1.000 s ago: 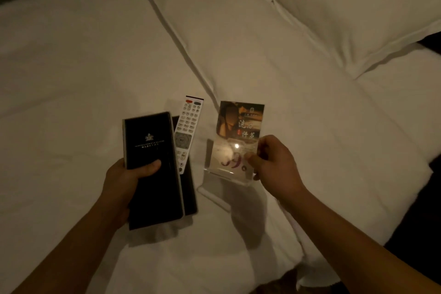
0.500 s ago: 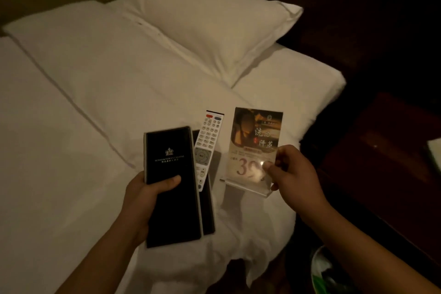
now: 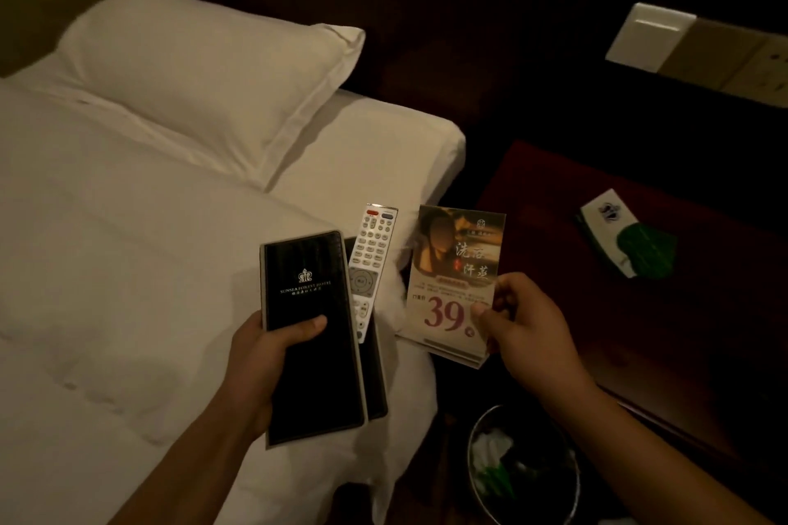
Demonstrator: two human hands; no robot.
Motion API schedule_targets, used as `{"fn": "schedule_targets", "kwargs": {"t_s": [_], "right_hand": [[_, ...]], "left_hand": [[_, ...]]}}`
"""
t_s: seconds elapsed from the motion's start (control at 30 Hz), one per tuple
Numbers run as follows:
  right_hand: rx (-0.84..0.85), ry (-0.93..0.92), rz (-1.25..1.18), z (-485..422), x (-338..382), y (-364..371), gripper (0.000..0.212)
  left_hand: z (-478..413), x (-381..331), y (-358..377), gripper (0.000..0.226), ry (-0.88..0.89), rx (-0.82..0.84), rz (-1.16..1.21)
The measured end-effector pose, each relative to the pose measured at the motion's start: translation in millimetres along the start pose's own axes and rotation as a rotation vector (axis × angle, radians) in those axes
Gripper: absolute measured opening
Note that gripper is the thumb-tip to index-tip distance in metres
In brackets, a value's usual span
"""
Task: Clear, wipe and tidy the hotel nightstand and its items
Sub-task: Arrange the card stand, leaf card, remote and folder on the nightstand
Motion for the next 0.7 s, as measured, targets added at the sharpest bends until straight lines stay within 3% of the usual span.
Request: {"fn": "schedule_targets", "kwargs": {"t_s": [0.3,0.6,0.7], "right_hand": [[-0.104,0.062,0.011,-9.0,-57.4,-109.3,0.014],[-0.166,0.117,0.108,-2.5,-129.4,-205.0,0.018],[-0.176,0.151,0.112,1.5,-152.3,-223.6,0.021]], "left_hand": [[-18.3,10.2,132.3,0.053,-0.034,0.128,-0.098],[-37.3,19.8,230.2,0.059,-0.030,0.126,-0.185],[-48.0,24.4,253.0,0.052,-0.028,0.126,-0.199]]}}
Point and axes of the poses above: each hand's wrist, its own z-axis away from the middle knuckle, its own y-axis out of the palm, x = y × z, the point moved 10 cm from there along -z, towards the middle knuckle, and after that the axes turned 8 degrees about -y, right-handed, at the moved point
